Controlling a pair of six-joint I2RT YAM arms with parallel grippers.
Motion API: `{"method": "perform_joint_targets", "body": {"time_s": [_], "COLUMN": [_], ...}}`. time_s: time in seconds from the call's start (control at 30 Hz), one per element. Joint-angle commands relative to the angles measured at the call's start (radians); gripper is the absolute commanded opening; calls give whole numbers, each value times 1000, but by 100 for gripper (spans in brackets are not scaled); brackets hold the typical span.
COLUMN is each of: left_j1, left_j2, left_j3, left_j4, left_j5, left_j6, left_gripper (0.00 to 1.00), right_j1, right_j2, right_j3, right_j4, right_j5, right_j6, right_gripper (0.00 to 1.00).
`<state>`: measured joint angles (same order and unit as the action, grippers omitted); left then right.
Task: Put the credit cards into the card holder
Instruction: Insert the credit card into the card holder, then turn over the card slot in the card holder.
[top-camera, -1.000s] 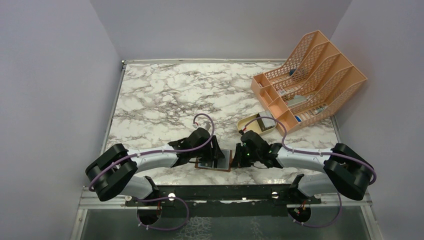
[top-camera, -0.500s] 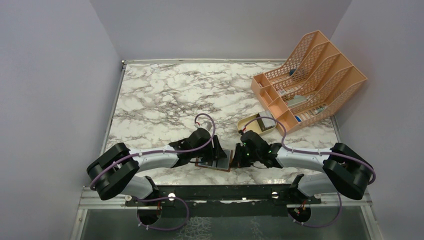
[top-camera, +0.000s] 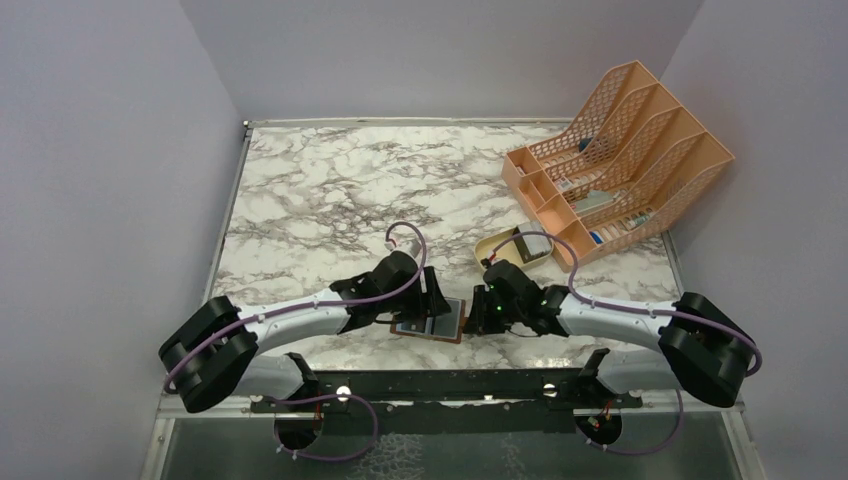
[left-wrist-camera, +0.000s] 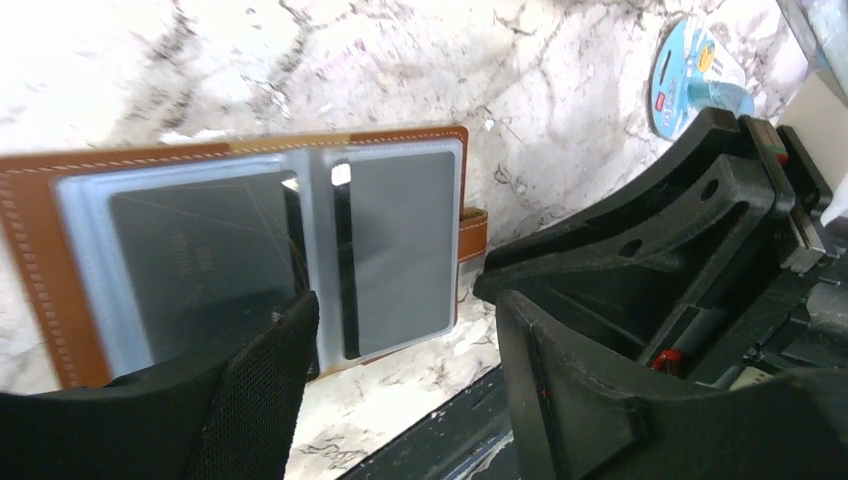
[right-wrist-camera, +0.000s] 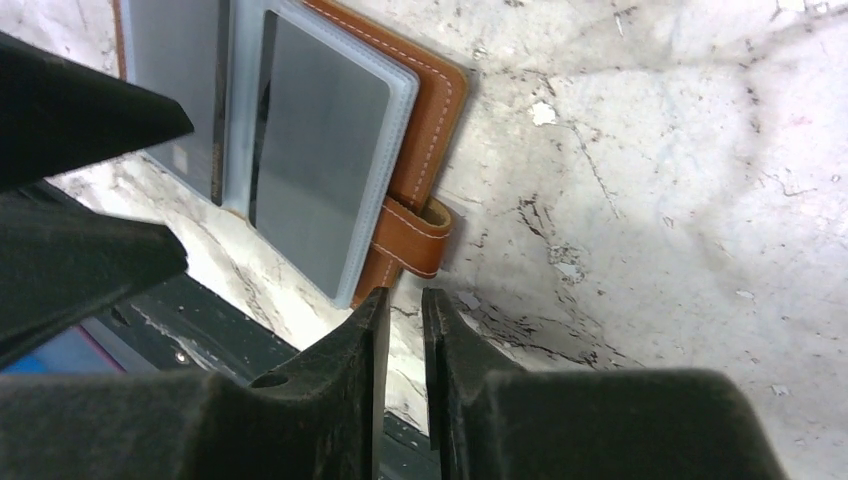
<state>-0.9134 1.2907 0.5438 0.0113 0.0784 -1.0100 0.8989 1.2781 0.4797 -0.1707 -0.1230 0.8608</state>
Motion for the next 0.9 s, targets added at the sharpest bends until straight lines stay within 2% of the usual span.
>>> {"method": "perform_joint_targets", "body": {"time_s": [0.0,0.23,0.37,0.6,0.87], "left_j1": [54,196,262,323,341], "left_j2": [-56,-126,-147,-145,-178], "left_j3": [27,-28,-73,-134,-174], "left_j4": [-109,-130,-75,41,70], "left_j5": [-40,36,142,280,292], "left_j6": [67,108,95,50,37], "left_gripper": [68,71,72,72,72], "right_j1": [8,28,45,88,109], "right_j2": [-33,-17,23,159,297], "right_j3": [48,100,146,279,368], "right_j4": [-27,-2,29,16,-17], "right_j5": [21,0,-8,4,26], "right_j6": [12,34,55,86,102], "right_gripper": [21,22,21,21,20]}}
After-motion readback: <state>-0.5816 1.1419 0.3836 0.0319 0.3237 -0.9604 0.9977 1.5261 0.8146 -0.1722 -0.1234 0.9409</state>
